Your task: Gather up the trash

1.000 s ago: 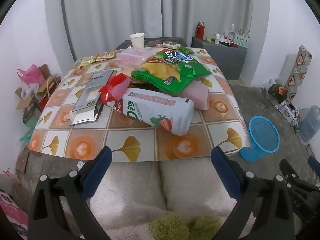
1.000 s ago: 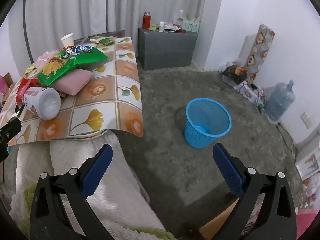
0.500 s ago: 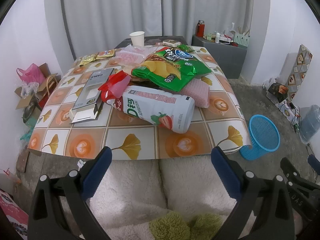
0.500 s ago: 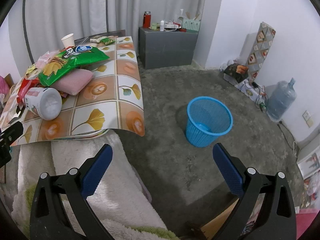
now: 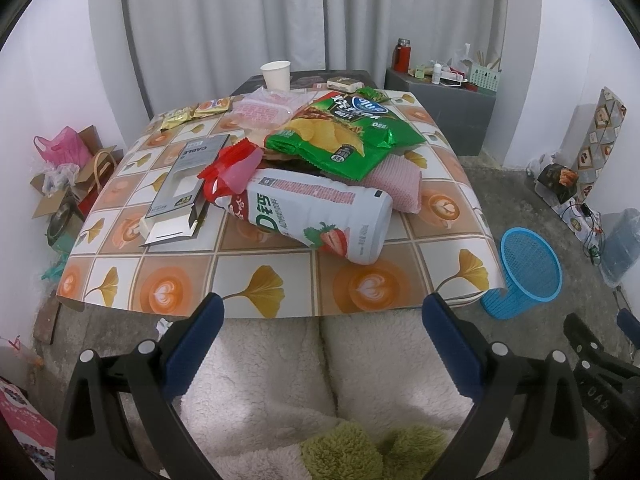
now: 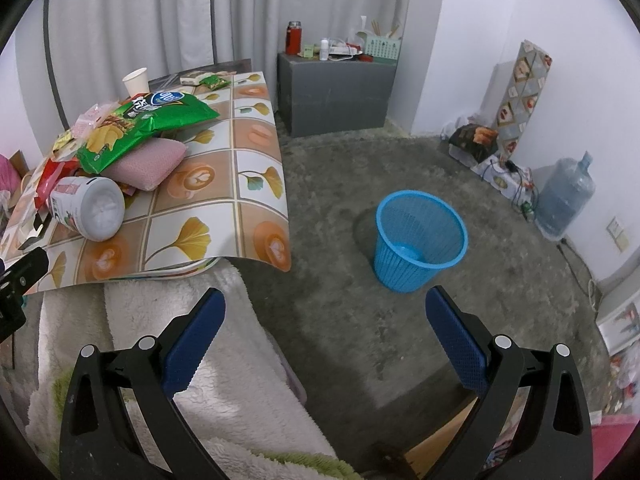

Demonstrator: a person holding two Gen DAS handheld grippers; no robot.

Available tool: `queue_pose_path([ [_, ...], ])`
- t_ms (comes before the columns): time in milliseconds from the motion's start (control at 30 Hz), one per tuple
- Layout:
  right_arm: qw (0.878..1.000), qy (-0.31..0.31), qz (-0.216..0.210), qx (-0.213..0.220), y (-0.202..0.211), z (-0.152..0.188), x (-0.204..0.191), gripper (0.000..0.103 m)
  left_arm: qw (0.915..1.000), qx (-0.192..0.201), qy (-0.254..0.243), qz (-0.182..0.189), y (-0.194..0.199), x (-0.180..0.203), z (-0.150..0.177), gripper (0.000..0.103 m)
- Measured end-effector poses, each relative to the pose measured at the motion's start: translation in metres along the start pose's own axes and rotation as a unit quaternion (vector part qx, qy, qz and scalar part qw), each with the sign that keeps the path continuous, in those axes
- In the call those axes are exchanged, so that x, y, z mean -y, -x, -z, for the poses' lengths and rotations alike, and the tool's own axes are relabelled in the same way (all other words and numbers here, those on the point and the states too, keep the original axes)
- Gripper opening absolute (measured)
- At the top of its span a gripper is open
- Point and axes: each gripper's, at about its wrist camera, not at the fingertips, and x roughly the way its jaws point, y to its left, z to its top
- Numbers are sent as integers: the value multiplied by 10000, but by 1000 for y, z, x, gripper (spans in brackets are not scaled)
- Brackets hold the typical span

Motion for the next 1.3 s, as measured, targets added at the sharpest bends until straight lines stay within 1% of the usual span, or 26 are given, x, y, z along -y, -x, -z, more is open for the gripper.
queue_pose_path([
  [1300, 10000, -37, -43, -20, 4, 1, 0, 96, 10000, -41, -19, -17, -2, -1, 1, 97],
])
